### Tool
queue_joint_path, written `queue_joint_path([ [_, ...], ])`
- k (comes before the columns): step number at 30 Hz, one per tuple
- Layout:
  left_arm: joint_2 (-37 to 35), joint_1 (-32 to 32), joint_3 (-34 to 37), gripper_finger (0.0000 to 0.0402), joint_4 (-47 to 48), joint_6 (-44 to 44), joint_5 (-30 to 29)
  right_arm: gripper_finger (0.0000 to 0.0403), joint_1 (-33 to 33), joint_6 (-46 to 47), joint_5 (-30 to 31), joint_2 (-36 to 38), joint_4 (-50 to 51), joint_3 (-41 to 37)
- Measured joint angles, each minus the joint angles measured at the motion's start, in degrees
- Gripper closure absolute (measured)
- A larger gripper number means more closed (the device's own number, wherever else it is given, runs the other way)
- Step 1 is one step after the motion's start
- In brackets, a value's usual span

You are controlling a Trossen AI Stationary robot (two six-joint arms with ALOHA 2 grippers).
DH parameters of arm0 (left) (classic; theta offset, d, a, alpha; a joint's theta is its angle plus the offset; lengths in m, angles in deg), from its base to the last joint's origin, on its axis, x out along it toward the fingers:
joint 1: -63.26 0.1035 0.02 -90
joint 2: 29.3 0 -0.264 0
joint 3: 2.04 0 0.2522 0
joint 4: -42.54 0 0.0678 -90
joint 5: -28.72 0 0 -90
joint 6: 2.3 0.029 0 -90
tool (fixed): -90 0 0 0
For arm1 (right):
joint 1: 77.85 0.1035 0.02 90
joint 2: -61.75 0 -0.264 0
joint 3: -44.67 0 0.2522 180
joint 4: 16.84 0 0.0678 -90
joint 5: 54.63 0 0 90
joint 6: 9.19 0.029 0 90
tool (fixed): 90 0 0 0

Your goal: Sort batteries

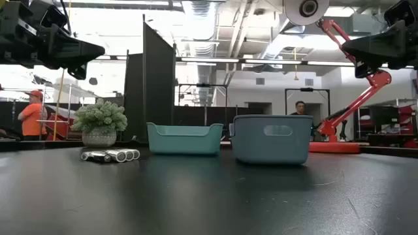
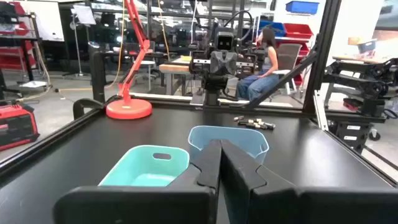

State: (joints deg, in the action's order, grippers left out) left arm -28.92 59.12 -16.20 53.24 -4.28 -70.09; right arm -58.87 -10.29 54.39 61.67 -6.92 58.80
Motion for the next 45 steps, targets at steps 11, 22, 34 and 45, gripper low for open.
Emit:
queue_joint_path([
  [11, -0.02, 0.0, 0.0, 0.0395, -0.01, 0.0, 0.02, 0.0375, 0.0, 0.02, 0.0, -0.01, 0.0, 0.0],
  [22, 0.0, 0.0, 0.0, 0.0395, 0.01, 0.0, 0.0, 0.0375, 0.0, 0.07, 0.0, -0.02, 0.01, 0.0],
  [34, -0.11, 0.0, 0.0, 0.0395, -3.17, -1.15, 0.0, 0.0375, 0.0, 0.24, -0.02, 0.0, 0.02, 0.0],
  [45, 0.0, 0.02, 0.0, 0.0395, -18.11, -10.26, 2.92, 0.0375, 0.02, 0.21, -0.01, -0.02, 0.0, 0.0],
])
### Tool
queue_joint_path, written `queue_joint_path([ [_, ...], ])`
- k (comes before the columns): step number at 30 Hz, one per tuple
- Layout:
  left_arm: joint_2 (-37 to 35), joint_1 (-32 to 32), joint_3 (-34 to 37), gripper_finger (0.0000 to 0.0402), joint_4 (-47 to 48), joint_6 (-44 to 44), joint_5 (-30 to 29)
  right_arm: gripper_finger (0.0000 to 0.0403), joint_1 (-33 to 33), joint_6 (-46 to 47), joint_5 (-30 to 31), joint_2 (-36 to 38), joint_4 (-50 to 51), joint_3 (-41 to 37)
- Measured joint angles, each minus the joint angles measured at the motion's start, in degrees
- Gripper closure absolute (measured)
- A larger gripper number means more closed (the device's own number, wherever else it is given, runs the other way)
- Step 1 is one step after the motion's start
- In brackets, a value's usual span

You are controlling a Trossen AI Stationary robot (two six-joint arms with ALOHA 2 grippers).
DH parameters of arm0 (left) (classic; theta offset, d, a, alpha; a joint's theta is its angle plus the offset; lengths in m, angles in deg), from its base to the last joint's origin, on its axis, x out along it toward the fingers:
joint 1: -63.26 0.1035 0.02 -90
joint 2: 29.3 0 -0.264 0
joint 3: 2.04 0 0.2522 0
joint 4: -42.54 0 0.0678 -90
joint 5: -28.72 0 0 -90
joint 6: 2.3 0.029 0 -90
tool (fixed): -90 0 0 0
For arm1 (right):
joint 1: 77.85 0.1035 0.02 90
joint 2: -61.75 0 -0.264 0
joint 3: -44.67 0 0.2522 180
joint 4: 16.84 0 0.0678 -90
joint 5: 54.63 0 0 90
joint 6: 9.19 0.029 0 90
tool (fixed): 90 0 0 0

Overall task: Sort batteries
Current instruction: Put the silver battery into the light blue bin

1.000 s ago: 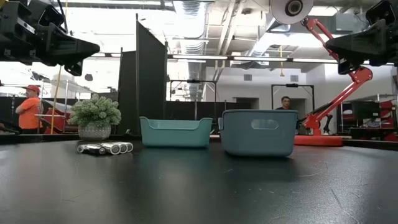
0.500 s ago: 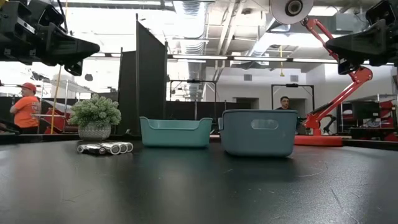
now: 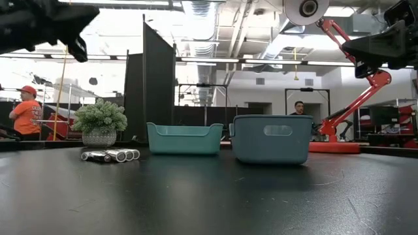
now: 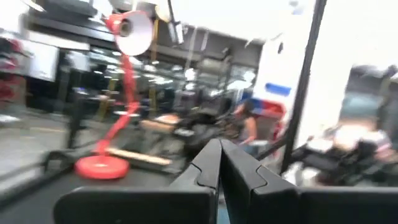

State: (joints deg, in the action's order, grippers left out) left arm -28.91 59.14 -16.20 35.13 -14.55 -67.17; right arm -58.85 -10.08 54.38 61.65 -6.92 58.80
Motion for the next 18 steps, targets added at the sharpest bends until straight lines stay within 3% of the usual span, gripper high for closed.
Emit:
queue_joint_path([
  [4, -0.02, 0.0, 0.0, 0.0395, -1.57, -3.3, 7.52, 0.0375, 0.0, -0.01, -0.01, 0.02, 0.0, 0.0],
  [8, 1.14, -0.02, 0.0, 0.0395, 6.02, -3.72, 15.69, 0.0375, -0.02, -0.67, 0.0, 0.02, 0.05, 0.0],
  [13, 5.78, -0.09, 0.0, 0.0395, 13.91, -8.2, 12.26, 0.0375, -0.02, -11.43, -0.01, 0.0, 1.14, 0.26],
  [18, 11.55, -2.09, -0.91, 0.0374, 14.41, -8.56, 9.31, 0.0375, -0.01, -7.16, -0.01, 0.02, 1.25, 0.31],
])
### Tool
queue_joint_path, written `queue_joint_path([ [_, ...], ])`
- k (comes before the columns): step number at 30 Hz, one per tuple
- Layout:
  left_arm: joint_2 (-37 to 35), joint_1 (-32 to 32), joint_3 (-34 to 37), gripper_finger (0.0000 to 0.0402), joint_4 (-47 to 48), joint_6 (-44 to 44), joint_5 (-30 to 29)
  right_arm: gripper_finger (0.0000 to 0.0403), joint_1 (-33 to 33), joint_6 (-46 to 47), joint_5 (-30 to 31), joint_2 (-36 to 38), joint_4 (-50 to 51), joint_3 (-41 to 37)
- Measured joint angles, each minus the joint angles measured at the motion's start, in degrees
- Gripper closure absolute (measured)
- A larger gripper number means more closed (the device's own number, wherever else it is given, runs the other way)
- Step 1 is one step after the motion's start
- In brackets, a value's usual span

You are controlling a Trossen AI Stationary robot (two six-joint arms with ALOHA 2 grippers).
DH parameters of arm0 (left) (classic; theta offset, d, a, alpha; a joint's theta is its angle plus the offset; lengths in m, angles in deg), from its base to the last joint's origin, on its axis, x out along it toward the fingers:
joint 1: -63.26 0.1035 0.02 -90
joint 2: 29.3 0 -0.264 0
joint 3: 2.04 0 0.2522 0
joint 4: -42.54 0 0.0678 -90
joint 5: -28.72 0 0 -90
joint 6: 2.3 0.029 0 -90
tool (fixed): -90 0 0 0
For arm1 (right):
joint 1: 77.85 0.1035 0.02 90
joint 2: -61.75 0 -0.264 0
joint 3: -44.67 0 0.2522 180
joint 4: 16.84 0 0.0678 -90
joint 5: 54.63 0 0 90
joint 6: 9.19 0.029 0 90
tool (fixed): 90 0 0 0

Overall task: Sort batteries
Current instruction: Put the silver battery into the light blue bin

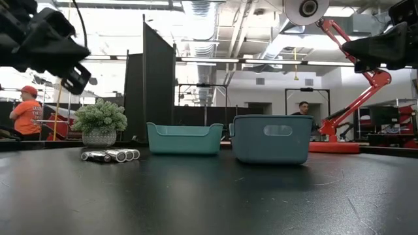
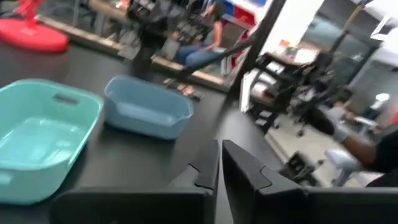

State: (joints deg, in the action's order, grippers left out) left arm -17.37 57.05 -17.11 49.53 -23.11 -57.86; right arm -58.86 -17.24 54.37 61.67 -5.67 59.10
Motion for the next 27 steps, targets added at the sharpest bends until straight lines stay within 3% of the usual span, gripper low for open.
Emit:
queue_joint_path([
  [3, 4.53, -1.25, -1.8, 0.034, 0.1, 2.21, -2.31, 0.0375, -0.01, 3.78, 0.0, 0.0, -0.01, 0.02],
  [6, 9.01, -2.72, -5.05, 0.0291, -2.7, 4.89, -3.15, 0.0375, -0.37, -0.46, 0.25, -0.02, -2.25, -0.03],
  [9, 14.05, -4.69, -7.44, 0.0239, -3.22, 6.38, -3.92, 0.0375, -0.79, -3.26, 0.43, 0.02, -12.22, -0.04],
  [13, 21.22, -7.04, -11.17, 0.019, 1.18, 8.08, -4.15, 0.0375, -0.8, 0.09, 0.5, -0.03, -25.01, 0.0],
  [18, 31.93, -8.96, -14.34, 0.0178, 4.54, 6.56, -7.21, 0.0375, -0.85, 0.96, 0.62, -0.02, -32.34, 0.04],
  [27, 48.06, -11.41, -22.65, 0.0177, 12.93, 7.5, -12.13, 0.0375, -4.54, 2.09, 0.66, -0.02, -30.28, 0.07],
])
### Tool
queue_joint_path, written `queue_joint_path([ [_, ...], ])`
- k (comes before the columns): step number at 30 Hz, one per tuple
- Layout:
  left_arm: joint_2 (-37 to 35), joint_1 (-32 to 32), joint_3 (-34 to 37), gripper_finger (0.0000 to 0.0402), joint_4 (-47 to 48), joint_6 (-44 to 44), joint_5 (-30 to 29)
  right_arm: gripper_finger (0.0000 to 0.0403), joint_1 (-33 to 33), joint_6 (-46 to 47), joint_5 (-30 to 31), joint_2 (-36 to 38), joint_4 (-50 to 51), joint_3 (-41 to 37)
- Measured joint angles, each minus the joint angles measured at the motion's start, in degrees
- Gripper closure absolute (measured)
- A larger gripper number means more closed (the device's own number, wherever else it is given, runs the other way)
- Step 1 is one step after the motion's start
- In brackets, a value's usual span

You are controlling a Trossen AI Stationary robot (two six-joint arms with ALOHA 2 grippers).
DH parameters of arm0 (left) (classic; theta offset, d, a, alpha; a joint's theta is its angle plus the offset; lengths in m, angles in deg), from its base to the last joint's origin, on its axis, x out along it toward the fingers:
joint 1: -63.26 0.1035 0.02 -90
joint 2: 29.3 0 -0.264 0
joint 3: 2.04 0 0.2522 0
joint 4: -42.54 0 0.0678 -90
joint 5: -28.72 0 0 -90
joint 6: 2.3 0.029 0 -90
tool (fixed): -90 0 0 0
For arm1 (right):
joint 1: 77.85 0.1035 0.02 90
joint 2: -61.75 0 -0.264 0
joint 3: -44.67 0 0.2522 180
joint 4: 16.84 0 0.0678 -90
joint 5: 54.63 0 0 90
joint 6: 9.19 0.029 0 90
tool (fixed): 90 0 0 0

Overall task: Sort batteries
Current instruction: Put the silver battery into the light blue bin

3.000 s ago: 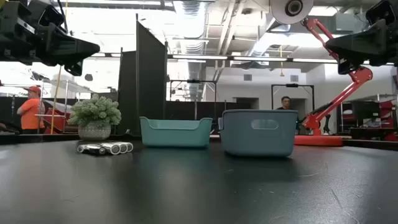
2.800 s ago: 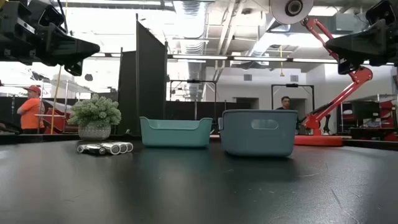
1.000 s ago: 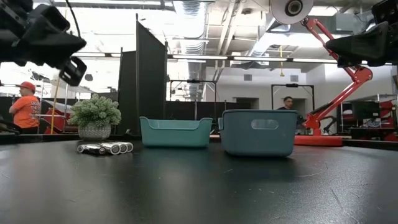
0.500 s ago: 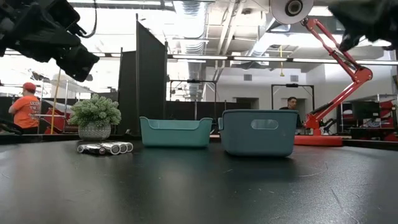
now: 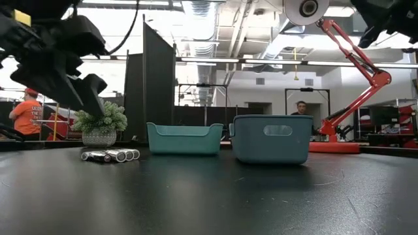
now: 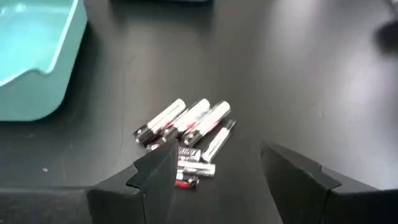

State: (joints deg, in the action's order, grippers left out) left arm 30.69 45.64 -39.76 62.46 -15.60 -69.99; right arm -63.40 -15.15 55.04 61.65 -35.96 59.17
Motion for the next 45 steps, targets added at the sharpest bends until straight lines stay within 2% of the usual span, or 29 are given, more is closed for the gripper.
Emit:
queue_joint_path([
  [8, 4.83, 0.97, -7.17, 0.0177, 13.44, -10.11, -1.46, 0.0375, -3.16, 3.04, 0.02, 0.0, 2.57, 0.02],
  [16, 4.87, 3.15, -7.5, 0.0177, 14.0, -29.91, -1.53, 0.0375, -4.63, 3.1, 0.01, 0.0, 2.6, 0.07],
  [28, 6.41, 5.53, -7.5, 0.0178, 17.75, -47.06, -0.54, 0.0375, -7.21, 0.16, 0.04, 0.0, 2.87, 0.07],
  [40, 15.24, 5.53, -7.5, 0.0178, 8.75, -51.07, -0.57, 0.0375, -10.4, -2.0, 0.04, 0.0, 1.16, 0.11],
  [45, 16.9, 5.5, -7.5, 0.0178, 8.25, -53.14, -0.58, 0.0375, -10.48, -2.0, 0.04, -0.01, 1.21, 0.11],
])
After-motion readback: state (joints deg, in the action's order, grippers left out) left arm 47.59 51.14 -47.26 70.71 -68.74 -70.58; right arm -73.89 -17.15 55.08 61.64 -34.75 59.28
